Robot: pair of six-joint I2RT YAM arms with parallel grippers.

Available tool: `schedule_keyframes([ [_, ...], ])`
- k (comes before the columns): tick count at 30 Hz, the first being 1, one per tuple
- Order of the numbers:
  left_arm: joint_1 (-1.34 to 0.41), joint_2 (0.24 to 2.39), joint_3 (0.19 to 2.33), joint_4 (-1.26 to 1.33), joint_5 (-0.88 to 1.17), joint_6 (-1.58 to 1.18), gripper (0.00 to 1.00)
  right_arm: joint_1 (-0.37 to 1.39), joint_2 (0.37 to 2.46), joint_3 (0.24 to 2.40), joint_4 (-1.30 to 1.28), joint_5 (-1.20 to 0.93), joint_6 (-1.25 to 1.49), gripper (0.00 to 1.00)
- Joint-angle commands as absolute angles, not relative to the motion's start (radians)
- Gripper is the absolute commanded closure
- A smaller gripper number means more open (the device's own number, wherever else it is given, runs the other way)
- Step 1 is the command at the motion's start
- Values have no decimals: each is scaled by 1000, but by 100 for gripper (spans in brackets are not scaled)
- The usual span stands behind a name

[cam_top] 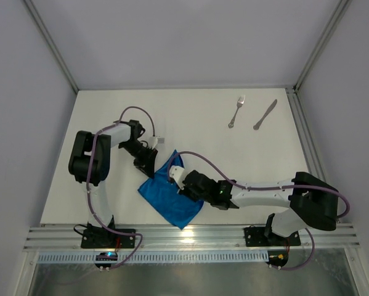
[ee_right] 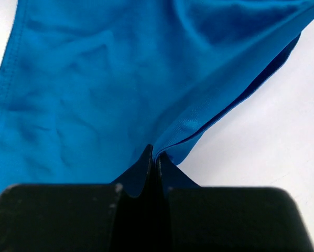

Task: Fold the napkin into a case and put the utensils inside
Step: Fold the lower triangle-folded napkin at the center of the board.

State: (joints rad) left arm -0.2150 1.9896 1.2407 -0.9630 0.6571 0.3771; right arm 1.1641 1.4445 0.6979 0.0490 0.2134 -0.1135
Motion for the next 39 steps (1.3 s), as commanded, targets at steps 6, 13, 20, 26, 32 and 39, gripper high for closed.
schedule_keyframes([
  [6,-184,1907,1330,-969,635,442,61,1158,1473,704,117,275,-83,96],
  [13,-274,1818,1318,-977,712,440,74,1120,1459,673,143,244,-51,96],
  [20,-314,1954,1308,-890,710,331,77,1115,1460,673,147,238,-61,96],
  [26,-313,2020,1331,-789,617,235,78,1115,1468,696,109,248,-103,96],
  [32,-313,2033,1339,-750,607,189,78,1132,1471,732,45,248,-179,96],
  [39,-301,2031,1341,-721,635,158,75,1233,1520,816,-49,334,-248,96],
])
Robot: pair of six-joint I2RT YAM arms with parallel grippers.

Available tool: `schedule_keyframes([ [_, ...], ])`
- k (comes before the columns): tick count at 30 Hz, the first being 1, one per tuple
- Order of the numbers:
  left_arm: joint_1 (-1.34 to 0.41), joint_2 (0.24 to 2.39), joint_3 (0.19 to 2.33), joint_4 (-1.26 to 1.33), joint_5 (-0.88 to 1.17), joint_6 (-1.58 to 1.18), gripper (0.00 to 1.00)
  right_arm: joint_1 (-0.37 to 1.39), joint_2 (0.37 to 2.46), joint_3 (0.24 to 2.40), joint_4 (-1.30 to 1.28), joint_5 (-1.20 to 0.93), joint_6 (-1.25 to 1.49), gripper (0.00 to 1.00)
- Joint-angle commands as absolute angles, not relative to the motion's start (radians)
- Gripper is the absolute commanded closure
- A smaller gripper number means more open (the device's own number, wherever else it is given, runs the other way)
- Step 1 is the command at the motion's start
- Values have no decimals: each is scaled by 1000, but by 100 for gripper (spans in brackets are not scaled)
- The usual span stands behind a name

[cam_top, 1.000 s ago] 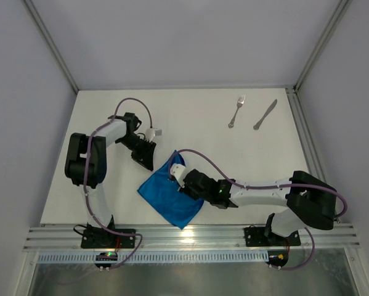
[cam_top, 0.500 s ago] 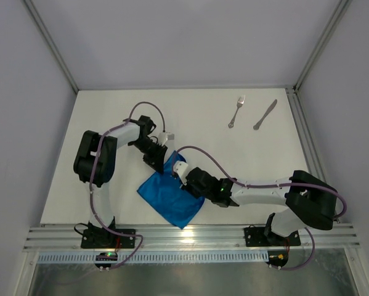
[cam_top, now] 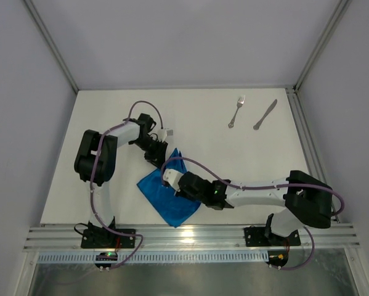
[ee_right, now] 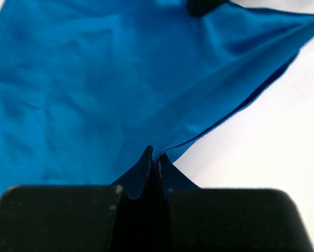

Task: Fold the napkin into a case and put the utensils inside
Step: Fold the lower triangle-folded napkin at the center of the board.

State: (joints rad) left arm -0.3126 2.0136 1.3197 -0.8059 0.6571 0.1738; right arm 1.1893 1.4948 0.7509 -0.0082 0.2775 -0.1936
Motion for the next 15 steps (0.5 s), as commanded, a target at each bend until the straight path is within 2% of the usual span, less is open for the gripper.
schedule_keyframes([
  [1,-293,2033,1344,-722,641,158,75,1242,1528,827,-55,342,-252,96],
  [8,-236,2033,1364,-736,748,156,71,1319,1591,874,-95,414,-288,96],
  [15,-173,1982,1430,-840,828,204,55,1338,1670,913,-114,428,-293,96],
])
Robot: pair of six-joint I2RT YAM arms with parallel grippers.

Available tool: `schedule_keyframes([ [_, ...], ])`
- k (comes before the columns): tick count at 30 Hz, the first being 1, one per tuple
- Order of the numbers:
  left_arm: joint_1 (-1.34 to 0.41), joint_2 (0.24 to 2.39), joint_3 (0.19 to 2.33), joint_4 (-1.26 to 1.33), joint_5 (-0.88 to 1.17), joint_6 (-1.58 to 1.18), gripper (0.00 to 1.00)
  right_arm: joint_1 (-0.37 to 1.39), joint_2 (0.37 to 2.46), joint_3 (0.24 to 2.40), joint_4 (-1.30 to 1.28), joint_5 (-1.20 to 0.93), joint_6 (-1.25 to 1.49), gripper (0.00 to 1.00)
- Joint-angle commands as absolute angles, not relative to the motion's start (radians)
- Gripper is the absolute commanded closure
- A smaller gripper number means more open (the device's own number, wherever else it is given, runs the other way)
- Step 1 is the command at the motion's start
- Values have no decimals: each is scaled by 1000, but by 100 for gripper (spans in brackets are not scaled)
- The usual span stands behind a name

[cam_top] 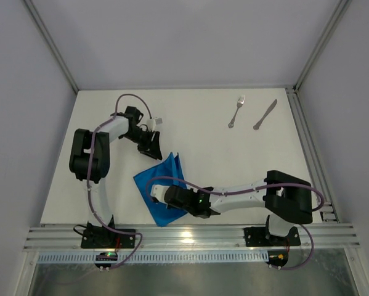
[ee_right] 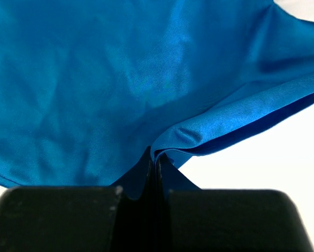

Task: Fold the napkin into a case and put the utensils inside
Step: Fold the lower triangle-folded napkin at the center of the board.

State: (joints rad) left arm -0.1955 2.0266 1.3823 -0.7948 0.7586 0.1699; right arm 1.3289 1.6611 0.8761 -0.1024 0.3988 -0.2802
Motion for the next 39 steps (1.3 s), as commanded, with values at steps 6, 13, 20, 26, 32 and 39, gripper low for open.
schedule_keyframes([
  [6,-173,1922,1454,-899,867,213,43,1336,1695,930,-123,443,-278,96],
  [13,-285,1852,1368,-746,729,71,23,1336,1723,966,-144,456,-291,96],
  [20,-362,1798,1279,-577,612,-60,7,1335,1747,996,-166,479,-318,96],
  [26,-399,1833,1288,-543,581,-103,7,1335,1752,999,-141,485,-345,96],
  [32,-445,1878,1315,-538,577,-113,7,1336,1764,993,-121,495,-364,96],
  [39,-468,1910,1322,-523,537,-133,13,1335,1763,985,-94,497,-396,96],
])
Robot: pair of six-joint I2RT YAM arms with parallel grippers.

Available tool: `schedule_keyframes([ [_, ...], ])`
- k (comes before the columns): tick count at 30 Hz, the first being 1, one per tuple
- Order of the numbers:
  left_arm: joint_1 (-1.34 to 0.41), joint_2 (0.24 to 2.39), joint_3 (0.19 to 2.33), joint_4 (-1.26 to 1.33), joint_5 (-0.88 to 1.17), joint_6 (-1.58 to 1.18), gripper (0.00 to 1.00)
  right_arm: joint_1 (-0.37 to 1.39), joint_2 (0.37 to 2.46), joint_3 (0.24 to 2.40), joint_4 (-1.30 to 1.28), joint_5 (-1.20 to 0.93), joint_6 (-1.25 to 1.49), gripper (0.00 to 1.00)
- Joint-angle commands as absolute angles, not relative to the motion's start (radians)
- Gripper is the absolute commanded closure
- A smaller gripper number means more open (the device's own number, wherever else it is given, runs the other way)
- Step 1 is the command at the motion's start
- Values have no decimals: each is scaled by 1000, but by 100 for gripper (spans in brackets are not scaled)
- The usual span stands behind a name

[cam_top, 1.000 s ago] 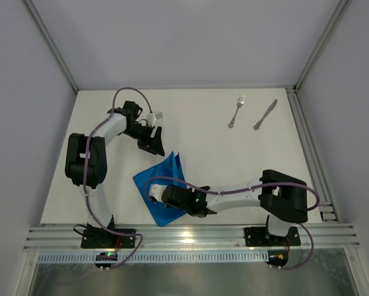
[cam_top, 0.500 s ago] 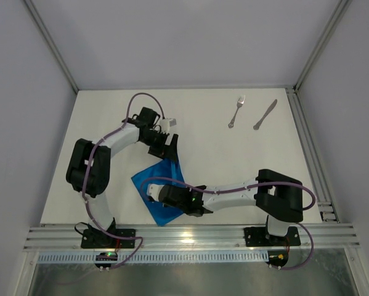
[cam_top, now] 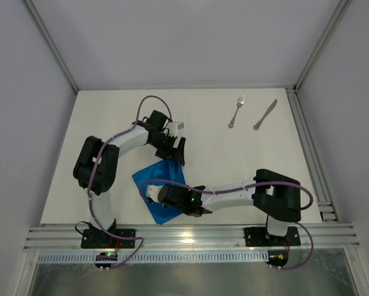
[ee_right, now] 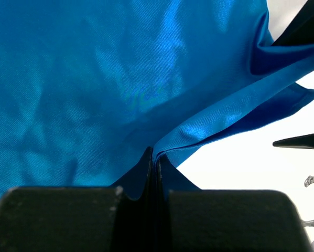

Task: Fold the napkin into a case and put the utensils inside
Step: Fold the lower triangle-folded napkin at the center of the board.

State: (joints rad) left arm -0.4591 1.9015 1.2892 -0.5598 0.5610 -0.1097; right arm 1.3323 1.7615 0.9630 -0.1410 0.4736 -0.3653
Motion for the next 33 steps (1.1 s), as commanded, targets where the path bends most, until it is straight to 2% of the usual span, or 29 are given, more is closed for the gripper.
schedule_keyframes([
  [1,-468,1913,1322,-523,538,-136,14,1336,1763,985,-89,491,-403,96],
  [5,-483,1934,1333,-523,532,-141,21,1336,1775,989,-71,486,-414,96],
  [7,-486,1942,1328,-519,526,-143,30,1336,1775,989,-68,486,-416,96],
  [8,-486,1944,1330,-520,525,-141,40,1335,1775,988,-63,483,-413,96],
  [12,-486,1942,1328,-515,525,-144,62,1335,1770,988,-67,476,-400,96],
  [14,-485,1937,1327,-512,523,-143,70,1330,1772,986,-74,477,-390,96],
  [18,-482,1934,1322,-512,531,-135,78,1322,1773,982,-78,488,-359,96],
  [19,-476,1934,1321,-514,535,-133,84,1321,1772,983,-83,489,-353,96],
  [20,-472,1934,1321,-514,537,-129,86,1319,1769,983,-83,489,-345,96],
  [24,-462,1934,1321,-520,543,-115,90,1315,1744,985,-98,508,-292,74],
  [25,-460,1933,1319,-519,545,-114,92,1313,1727,983,-106,521,-258,57],
  [26,-456,1934,1318,-520,548,-114,99,1310,1715,985,-110,520,-241,50],
  [28,-453,1934,1315,-512,551,-114,100,1307,1665,979,-110,517,-183,37],
  [31,-445,1931,1307,-502,564,-117,100,1293,1603,959,-100,509,-117,25],
  [33,-440,1925,1304,-500,572,-118,100,1287,1531,947,-97,482,-55,6],
])
